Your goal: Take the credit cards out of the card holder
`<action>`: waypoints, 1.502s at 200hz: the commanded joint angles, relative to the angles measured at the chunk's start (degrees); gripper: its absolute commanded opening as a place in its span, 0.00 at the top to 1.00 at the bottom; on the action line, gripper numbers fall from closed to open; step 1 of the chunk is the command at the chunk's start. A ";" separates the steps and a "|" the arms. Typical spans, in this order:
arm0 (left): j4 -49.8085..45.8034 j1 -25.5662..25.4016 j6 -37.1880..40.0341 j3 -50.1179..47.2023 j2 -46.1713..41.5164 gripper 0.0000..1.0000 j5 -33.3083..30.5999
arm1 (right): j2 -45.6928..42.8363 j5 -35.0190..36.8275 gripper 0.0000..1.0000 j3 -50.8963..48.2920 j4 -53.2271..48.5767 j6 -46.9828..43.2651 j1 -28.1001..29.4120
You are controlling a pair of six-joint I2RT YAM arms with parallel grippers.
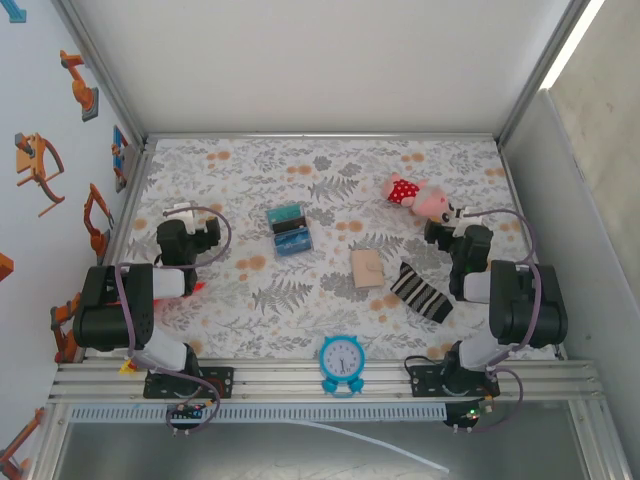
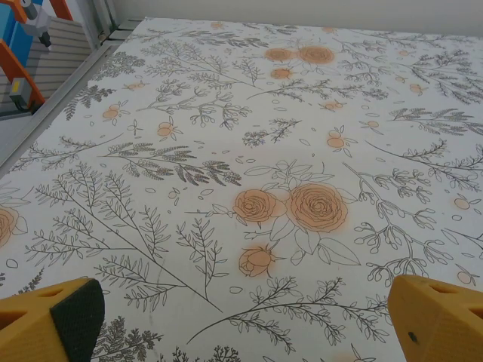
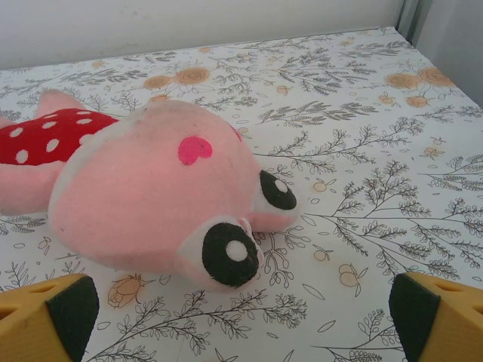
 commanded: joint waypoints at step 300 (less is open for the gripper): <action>-0.46 -0.15 -0.47 0.16 -0.16 0.03 0.17 | -0.76 -2.51 0.01 -1.24 2.15 -0.97 -0.33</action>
